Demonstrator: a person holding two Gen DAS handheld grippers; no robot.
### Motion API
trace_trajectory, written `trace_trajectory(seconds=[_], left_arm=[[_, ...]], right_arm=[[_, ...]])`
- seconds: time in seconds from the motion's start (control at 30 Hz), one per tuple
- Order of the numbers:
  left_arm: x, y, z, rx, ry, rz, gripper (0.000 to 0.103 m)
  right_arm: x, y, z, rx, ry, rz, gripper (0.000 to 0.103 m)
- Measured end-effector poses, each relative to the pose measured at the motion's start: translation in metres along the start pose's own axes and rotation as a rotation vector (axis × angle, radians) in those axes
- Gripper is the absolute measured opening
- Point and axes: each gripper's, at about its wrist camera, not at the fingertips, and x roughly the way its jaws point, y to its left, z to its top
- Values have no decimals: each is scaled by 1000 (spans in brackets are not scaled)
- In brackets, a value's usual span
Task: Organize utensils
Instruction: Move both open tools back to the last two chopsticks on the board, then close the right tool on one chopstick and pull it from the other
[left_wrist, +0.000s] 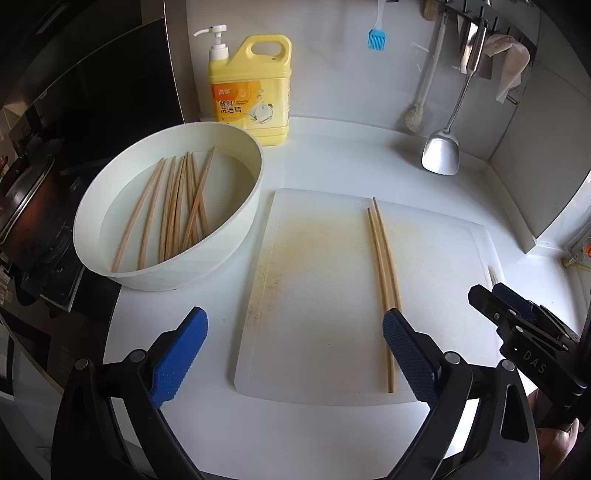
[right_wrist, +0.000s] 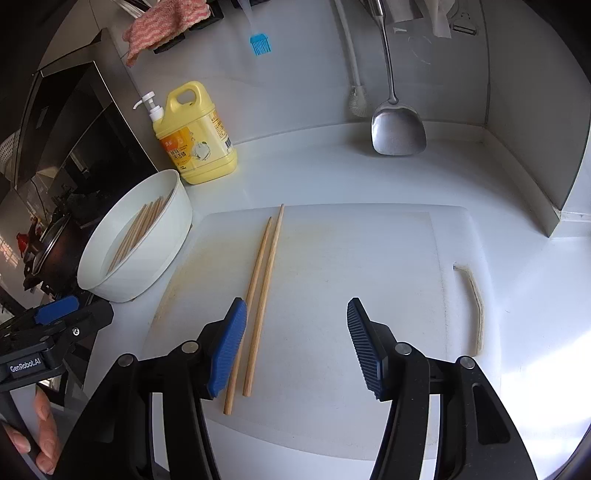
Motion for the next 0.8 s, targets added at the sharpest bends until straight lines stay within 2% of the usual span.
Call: trace_trajectory(seconds=[0.13, 0.47, 0.8], left_arm=[[9, 10, 0, -13, -17, 3, 94], [33, 14, -1, -12, -25, -23, 94], [46, 19, -4, -7, -8, -40, 94]], right_arm=[[18, 10, 0, -1, 7, -2, 54], [71, 30, -1, -81, 30, -100, 54], [92, 36, -8, -137, 25, -185, 54]])
